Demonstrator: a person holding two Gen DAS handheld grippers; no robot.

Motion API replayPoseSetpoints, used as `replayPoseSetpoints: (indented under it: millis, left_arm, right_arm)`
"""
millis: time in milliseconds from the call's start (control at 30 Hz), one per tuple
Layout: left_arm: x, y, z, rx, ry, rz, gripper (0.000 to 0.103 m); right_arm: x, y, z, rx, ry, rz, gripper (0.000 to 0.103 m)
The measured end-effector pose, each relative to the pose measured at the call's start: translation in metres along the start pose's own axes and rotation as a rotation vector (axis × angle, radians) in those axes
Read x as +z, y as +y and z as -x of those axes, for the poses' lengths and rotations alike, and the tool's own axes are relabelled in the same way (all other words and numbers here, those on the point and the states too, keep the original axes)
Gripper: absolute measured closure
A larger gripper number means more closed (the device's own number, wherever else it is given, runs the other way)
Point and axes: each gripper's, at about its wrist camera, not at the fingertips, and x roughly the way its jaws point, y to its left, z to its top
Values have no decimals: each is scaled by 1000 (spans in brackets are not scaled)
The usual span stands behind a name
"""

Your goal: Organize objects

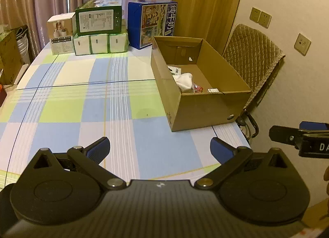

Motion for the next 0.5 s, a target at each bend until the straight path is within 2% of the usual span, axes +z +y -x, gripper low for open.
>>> replayPoseSetpoints:
  millis: [500]
  left_arm:
    - [-4, 3, -2, 0, 18, 6, 1]
  right_arm:
    - [-6, 0, -13, -2, 32, 3, 2]
